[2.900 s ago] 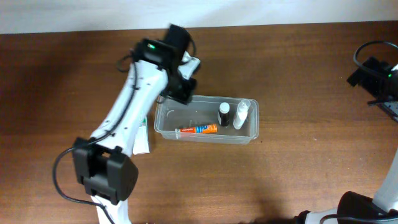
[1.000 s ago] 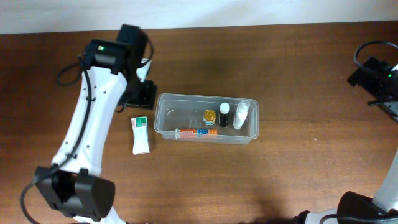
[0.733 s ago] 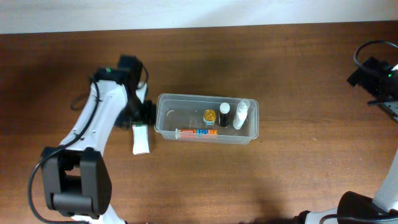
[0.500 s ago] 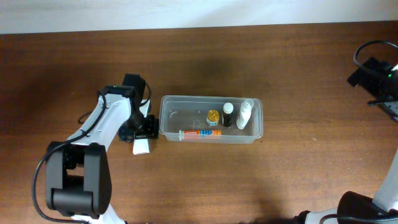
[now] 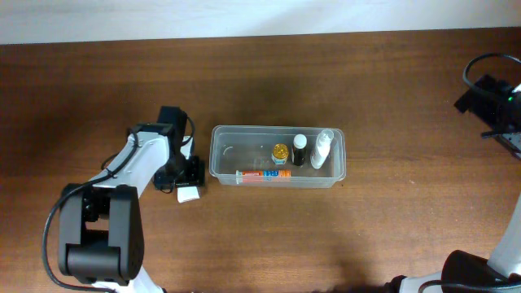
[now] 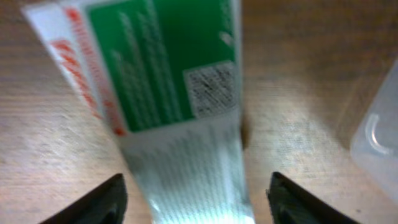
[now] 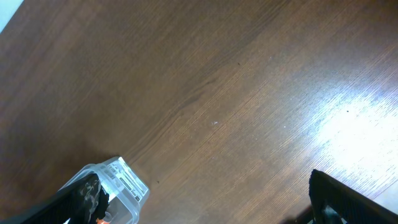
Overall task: Pack container
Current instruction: 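Move the left gripper down to the Panadol box and grasp it, then lift the Panadol box into the container and release it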
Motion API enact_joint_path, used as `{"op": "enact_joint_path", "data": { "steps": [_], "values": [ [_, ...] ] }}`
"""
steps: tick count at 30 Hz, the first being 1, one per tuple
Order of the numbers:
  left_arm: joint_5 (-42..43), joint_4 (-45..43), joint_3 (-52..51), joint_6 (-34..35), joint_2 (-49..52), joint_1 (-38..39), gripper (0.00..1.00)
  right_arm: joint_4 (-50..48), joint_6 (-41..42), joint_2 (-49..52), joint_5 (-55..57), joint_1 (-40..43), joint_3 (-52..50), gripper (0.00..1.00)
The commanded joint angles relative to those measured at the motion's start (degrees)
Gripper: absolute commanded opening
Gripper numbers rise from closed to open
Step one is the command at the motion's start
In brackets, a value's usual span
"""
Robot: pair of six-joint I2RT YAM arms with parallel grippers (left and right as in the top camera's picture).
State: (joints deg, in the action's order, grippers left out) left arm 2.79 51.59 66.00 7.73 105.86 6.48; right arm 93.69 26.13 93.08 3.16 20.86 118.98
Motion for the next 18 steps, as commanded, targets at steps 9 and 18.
{"op": "enact_joint_path", "data": {
  "steps": [9, 18],
  "values": [
    [1.07, -1.84, 2.56, -3.85, 0.17, -0.96, 0.42, 0.00, -0.20, 0.00, 0.52, 0.22, 0.04, 0.98],
    [1.09, 15.54, 21.14, -11.61, -3.34, -0.83, 0.38, 0.00, -0.20, 0.00, 0.52, 0.22, 0.04, 0.98]
  ]
}}
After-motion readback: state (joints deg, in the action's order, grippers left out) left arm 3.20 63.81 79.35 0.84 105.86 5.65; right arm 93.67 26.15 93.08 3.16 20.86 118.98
